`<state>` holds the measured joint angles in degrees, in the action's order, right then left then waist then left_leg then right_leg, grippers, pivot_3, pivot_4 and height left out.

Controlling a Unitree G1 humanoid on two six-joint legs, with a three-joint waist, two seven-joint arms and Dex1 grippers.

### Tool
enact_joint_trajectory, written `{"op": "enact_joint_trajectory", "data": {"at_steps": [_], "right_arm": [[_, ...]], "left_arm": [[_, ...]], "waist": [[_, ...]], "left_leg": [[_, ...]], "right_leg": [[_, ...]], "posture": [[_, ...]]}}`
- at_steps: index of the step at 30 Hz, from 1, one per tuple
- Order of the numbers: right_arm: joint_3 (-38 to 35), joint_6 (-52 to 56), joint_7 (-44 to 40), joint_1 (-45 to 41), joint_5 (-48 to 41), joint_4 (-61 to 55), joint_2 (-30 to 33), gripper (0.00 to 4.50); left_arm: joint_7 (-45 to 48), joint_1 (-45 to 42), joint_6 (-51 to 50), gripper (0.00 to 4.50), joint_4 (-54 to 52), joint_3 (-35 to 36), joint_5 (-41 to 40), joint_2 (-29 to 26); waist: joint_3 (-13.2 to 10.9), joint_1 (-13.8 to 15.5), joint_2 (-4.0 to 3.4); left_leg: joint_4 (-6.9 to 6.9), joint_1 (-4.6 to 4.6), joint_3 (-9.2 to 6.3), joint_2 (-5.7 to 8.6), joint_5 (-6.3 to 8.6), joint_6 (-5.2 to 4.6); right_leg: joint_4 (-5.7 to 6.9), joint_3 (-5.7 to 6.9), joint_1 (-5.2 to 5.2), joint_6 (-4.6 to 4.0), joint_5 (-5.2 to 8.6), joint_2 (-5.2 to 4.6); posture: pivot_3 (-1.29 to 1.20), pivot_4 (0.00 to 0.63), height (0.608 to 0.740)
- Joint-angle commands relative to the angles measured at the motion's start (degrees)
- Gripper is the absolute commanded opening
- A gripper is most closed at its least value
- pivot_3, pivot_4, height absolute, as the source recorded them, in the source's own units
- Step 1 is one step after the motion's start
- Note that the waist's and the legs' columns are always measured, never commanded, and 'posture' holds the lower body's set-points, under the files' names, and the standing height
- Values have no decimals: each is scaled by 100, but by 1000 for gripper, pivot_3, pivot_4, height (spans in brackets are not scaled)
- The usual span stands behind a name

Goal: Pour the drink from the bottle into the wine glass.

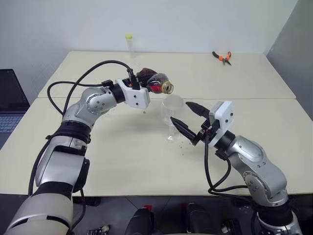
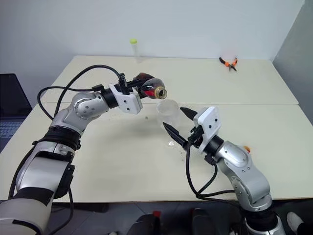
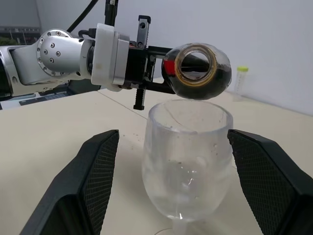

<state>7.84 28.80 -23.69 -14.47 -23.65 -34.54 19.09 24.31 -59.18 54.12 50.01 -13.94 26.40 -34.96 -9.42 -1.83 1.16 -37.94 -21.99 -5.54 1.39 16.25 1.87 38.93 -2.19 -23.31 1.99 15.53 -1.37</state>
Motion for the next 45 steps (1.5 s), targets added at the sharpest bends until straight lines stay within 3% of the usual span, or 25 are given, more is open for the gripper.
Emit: {"op": "enact_joint_trajectory", "data": {"at_steps": [1, 23, 45], "right_arm": [[-177, -242, -23, 13, -97, -221, -89, 3807], [-152, -106, -20, 25, -178, -393, -172, 3807], [-80, -128, -86, 153, -274, -435, -106, 3807]], "left_arm": [[-212, -306, 174, 746, -26, -10, 58, -107], [-1227, -755, 564, 739, 338, -429, 980, -358], [-1770, -1013, 707, 739, 580, -696, 1401, -449]], "waist": [[0, 0, 0], [0, -3, 0], [0, -1, 0]], "left_leg": [[0, 0, 0, 0, 0, 0], [-1, 0, 2, 2, 0, 0], [-1, 0, 2, 4, 0, 0]], "right_leg": [[0, 0, 0, 0, 0, 0], [3, 0, -1, 0, 0, 1], [3, 0, -1, 0, 0, 1]], "posture": [[0, 150, 740], [0, 150, 740], [0, 150, 740]]}}
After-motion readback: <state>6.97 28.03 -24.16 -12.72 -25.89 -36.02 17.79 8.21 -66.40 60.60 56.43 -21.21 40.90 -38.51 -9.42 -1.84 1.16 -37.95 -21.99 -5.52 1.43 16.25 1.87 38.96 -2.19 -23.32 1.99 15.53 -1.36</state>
